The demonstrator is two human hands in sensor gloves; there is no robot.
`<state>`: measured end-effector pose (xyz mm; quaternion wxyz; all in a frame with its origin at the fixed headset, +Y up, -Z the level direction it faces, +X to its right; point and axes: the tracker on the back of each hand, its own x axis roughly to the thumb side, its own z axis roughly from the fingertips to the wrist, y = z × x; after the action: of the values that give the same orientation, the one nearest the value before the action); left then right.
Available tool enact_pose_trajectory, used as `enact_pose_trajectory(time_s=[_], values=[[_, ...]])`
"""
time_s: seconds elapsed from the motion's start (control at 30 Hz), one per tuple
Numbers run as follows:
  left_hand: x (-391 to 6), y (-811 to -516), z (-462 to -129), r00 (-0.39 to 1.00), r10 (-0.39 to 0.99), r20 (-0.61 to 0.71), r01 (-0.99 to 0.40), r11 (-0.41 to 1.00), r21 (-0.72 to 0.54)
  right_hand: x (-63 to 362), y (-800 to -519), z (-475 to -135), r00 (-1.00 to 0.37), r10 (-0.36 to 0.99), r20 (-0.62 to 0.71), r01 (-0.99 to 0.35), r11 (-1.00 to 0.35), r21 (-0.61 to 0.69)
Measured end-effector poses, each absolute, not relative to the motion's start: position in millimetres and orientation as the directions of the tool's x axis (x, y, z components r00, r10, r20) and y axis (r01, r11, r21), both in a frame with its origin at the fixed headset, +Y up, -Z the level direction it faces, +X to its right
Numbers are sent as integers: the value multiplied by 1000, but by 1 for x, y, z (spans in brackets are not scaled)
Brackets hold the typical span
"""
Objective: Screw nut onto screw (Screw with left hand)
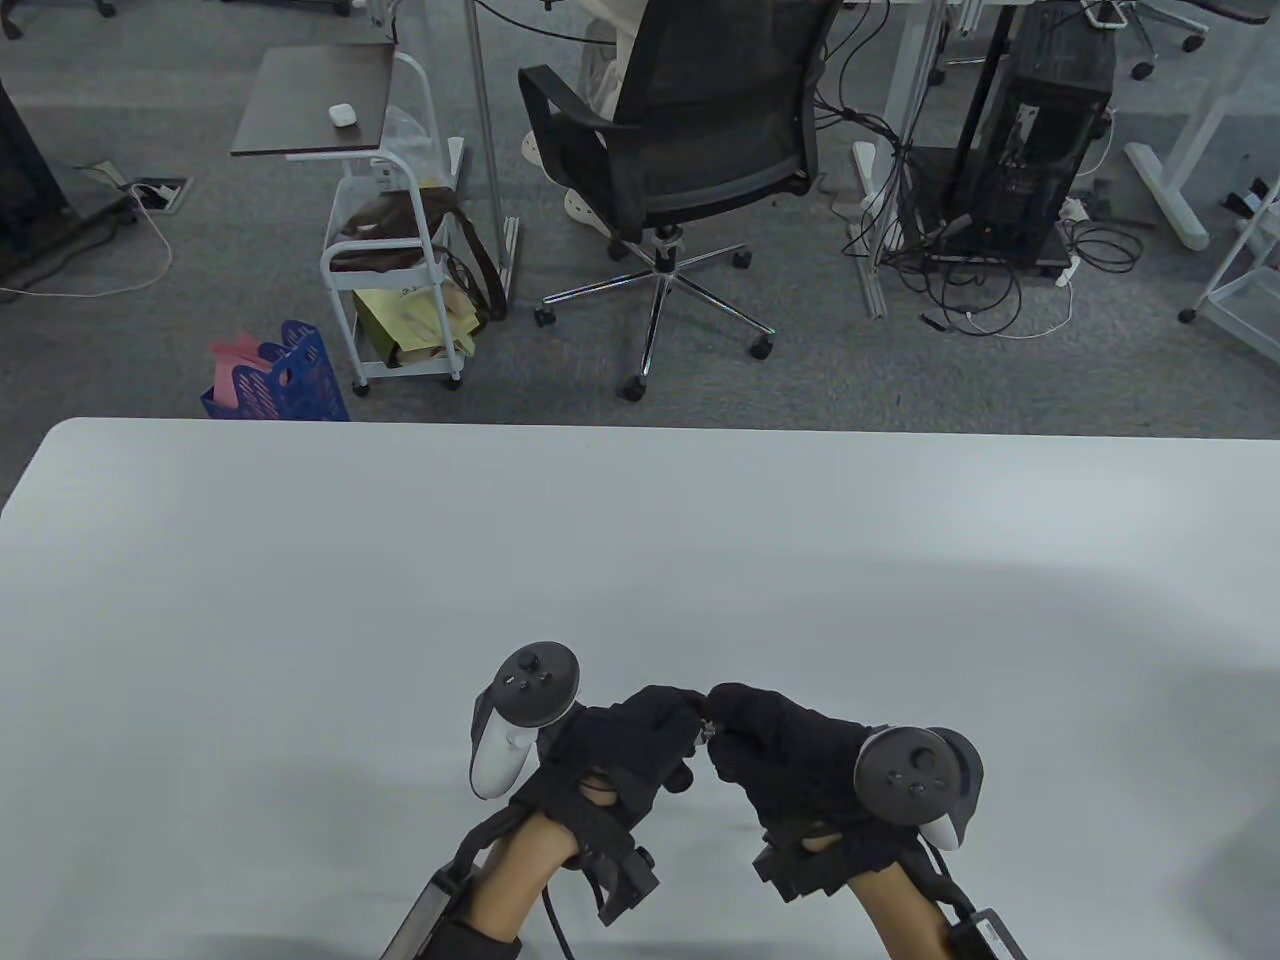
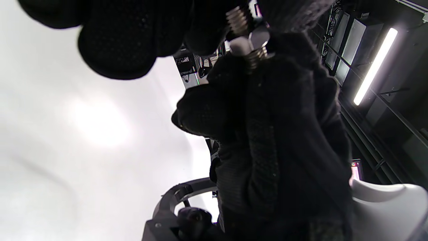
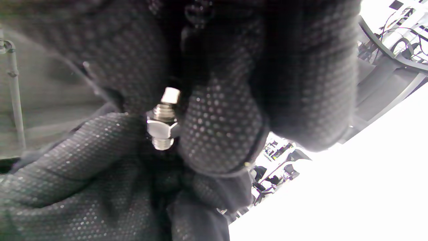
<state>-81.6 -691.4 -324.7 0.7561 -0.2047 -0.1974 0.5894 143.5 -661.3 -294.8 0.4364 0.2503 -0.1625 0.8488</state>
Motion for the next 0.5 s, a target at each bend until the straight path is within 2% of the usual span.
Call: enact_pose_trajectory(time_s=[0.17, 0.27, 0.5], values=[[-79, -688, -324, 220, 972, 79, -770, 223, -598, 144, -661, -295, -488, 666, 564, -826, -561, -53], [-81, -690, -324, 194, 979, 62, -797, 194, -572, 144, -661, -295, -487, 669, 562, -829, -557, -55], [-79, -688, -324, 248, 965, 80, -793, 250, -556, 142, -662, -295, -497, 657, 567, -817, -574, -51]])
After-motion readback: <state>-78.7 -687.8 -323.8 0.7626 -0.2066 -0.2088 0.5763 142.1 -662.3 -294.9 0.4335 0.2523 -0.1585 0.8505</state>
